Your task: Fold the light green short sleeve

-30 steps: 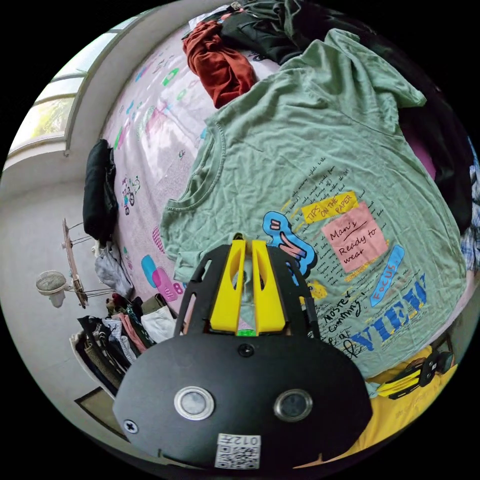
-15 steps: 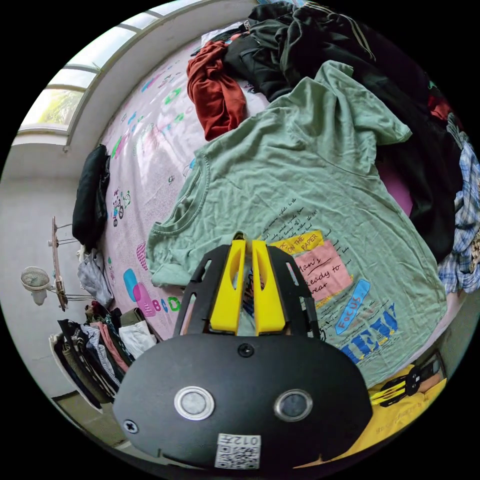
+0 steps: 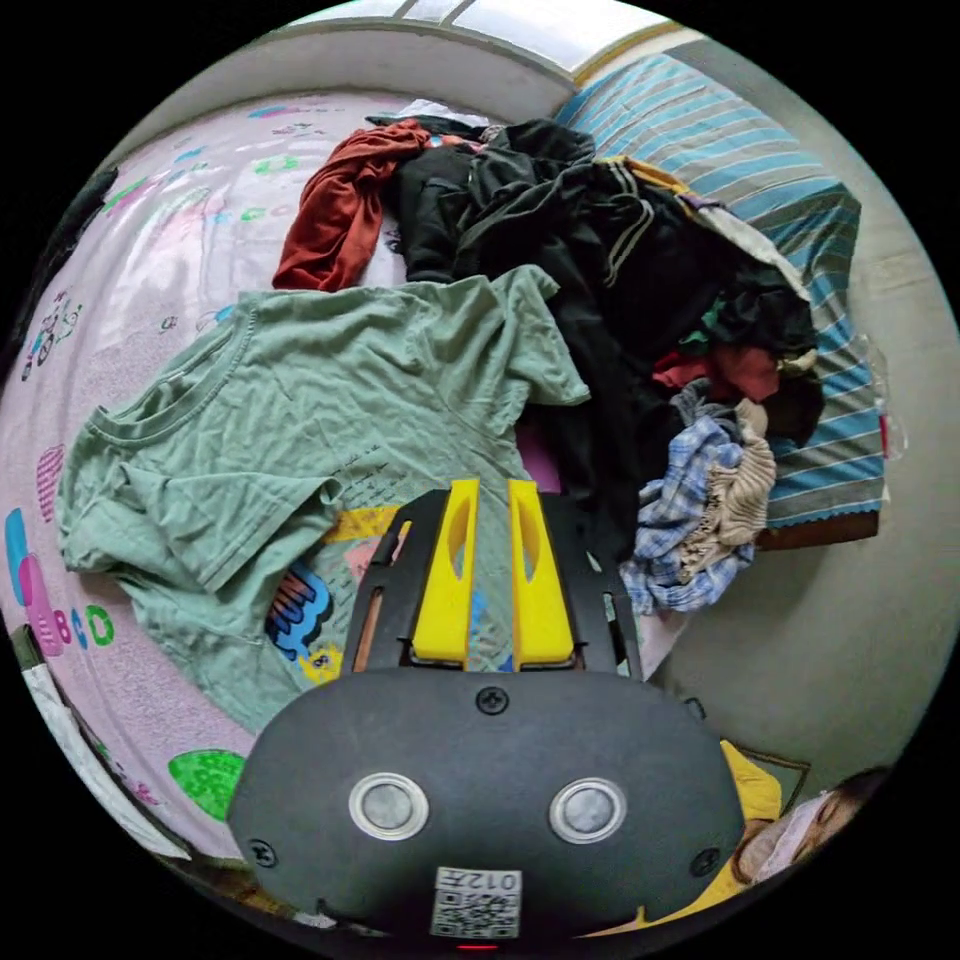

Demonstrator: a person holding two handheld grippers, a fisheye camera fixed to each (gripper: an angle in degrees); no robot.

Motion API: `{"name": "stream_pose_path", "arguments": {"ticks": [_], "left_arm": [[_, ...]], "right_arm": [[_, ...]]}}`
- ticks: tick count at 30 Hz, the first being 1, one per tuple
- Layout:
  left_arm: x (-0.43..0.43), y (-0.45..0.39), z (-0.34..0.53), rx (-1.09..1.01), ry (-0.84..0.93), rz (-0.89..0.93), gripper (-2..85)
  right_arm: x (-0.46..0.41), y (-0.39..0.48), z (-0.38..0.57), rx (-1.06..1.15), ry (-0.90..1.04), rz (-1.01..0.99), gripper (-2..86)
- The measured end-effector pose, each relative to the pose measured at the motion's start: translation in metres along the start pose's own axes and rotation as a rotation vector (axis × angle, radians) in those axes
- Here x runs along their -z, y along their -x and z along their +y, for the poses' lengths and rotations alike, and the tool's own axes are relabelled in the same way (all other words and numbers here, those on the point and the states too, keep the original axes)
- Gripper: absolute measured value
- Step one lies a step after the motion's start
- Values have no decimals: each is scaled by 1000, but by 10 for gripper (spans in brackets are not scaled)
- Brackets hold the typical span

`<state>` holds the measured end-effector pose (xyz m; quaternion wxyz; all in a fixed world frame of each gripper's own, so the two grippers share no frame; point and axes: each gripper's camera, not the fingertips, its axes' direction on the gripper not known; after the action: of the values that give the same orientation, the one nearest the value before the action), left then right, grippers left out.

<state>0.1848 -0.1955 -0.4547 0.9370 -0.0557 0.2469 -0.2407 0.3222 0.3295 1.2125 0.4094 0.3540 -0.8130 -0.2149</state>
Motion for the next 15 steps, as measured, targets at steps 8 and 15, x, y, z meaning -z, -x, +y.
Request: {"name": "stream_pose_path", "arguments": {"ticks": [8,15], "left_arm": [[83,7,151,-92,-193,106,4],[87,54,322,11,-157,-68,3]], "right_arm": [[-104,131,38,566,165,185,75],[-201,131,67,560,344,307,38]]}}
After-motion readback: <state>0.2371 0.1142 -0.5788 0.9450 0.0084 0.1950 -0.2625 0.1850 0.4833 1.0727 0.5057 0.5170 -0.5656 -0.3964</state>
